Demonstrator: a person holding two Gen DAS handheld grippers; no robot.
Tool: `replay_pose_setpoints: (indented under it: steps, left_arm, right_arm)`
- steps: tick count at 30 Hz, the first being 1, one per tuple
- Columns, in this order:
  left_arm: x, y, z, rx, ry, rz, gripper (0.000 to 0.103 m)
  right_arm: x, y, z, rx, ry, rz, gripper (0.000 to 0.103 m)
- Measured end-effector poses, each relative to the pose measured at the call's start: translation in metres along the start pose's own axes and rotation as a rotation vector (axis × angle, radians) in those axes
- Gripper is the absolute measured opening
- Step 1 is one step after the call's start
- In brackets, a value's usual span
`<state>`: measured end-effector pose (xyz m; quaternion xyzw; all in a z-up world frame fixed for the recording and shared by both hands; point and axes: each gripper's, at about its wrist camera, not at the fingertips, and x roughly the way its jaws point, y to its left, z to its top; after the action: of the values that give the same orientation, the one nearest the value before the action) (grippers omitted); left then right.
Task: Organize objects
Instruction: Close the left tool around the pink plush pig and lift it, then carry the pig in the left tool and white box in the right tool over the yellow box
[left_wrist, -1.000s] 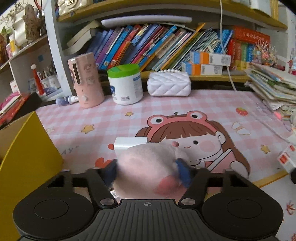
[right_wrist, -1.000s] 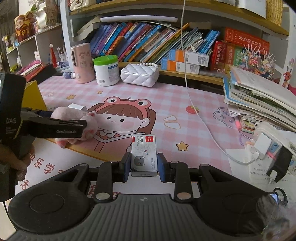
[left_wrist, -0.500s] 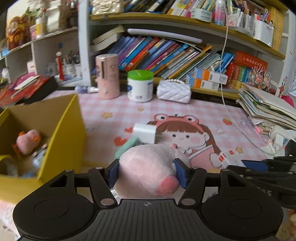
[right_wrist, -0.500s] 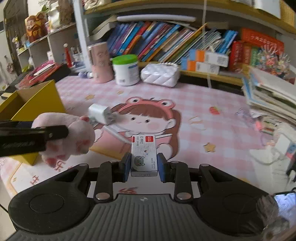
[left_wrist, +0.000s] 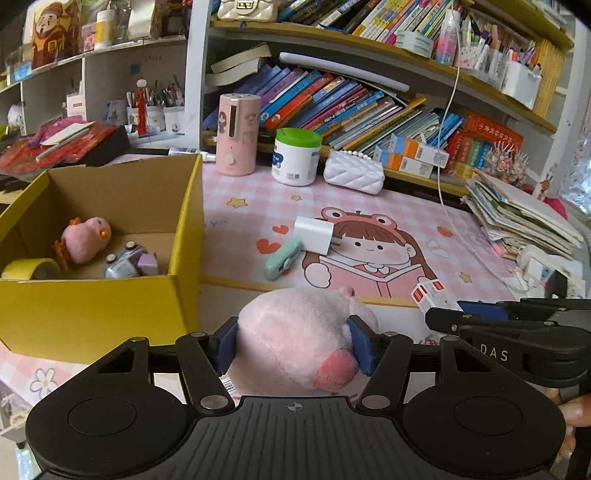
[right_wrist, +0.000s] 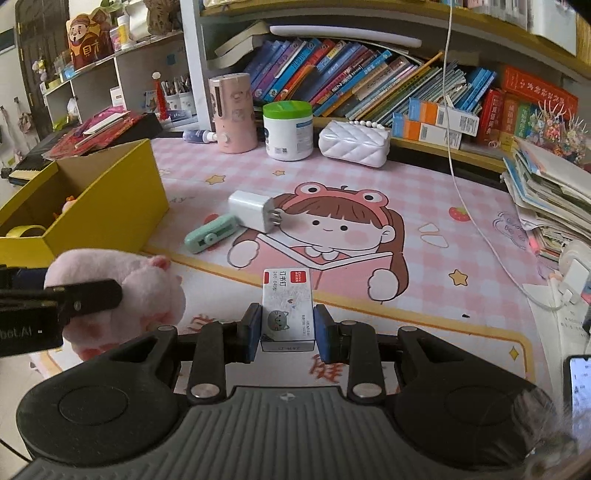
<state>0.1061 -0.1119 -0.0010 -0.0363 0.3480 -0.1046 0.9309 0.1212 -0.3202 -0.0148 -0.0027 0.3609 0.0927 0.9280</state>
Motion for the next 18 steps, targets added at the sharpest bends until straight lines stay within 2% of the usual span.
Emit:
replay_pose_setpoints:
  steps: [12,18]
  left_arm:
    - [-0.047,0.058,-0.022,0.017,-0.020,-0.062,0.061]
    - [-0.074,0.092,-0.044,0.009,-0.007,-0.076,0.061]
  right_arm:
    - [-0.041,0.072,-0.024,0.020,-0.030,-0.068,0.028]
    - [-0.058,0.114,-0.042,0.028,-0.021,-0.089,0.028]
